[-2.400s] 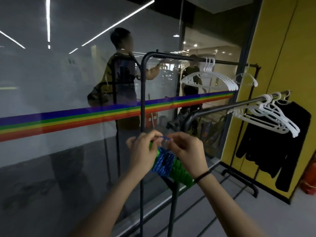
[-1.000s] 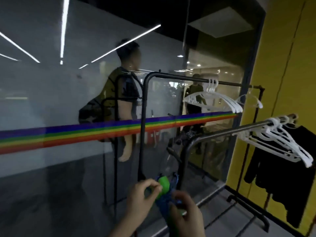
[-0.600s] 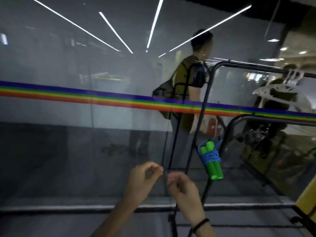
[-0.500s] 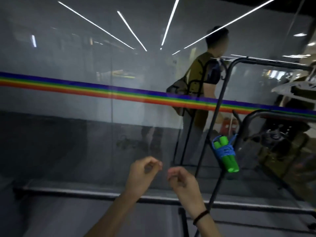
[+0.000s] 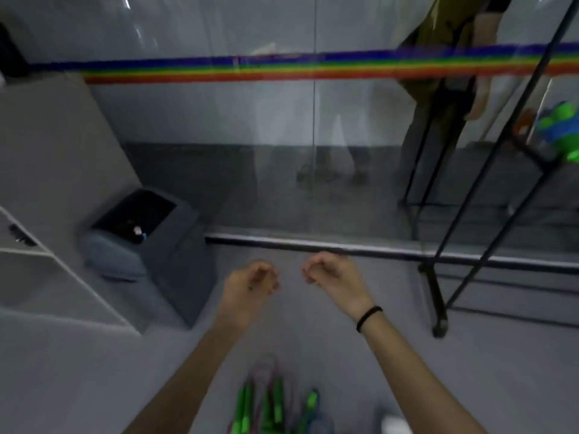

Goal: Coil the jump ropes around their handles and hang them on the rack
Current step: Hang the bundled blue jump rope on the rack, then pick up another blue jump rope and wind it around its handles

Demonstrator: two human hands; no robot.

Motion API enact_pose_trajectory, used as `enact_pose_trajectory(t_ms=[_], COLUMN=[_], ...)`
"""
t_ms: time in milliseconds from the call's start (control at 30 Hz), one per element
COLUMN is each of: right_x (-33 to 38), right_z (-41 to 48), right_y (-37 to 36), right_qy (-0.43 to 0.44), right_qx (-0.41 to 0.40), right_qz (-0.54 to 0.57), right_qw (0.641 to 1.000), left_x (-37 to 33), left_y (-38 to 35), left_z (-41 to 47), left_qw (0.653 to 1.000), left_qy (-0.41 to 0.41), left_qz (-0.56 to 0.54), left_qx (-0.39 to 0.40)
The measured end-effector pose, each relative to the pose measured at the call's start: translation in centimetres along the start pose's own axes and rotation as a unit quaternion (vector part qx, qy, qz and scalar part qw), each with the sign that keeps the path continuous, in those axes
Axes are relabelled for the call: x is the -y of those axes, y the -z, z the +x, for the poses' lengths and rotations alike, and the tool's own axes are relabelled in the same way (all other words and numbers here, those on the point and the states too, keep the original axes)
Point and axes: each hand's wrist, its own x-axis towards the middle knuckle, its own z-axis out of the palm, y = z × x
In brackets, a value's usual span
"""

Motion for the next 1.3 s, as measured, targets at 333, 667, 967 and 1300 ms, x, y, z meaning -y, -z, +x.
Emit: enact_pose_trajectory(t_ms=[333, 667, 967, 1300], right_x=[-14.1, -57.9, -80.4, -85.6], right_z=[-4.9, -4.6, -3.2, -3.7], right_y=[-10.9, -23.1, -27.7, -28.3], right_qy=[-0.234, -0.281, -0.320, -0.501], right_qx=[0.118, 0.155, 0.032, -0.016], right_qz=[-0.034, -0.263, -0.321, -0.292], right_qw=[0.965, 0.910, 0.891, 0.815], left_x=[13.1, 46.6, 63.8, 65.6], left_y=[3.4, -10.4, -16.6, -16.4], left_z=[-11.5, -18.7, -21.9, -22.5], left_qw=[0.994, 0.993, 0.994, 0.992], left_qy=[0.103, 0.070, 0.061, 0.103], left_qz=[-0.031, -0.089, -0.088, -0.067], left_qx=[0.005, -0.016, -0.032, -0.021])
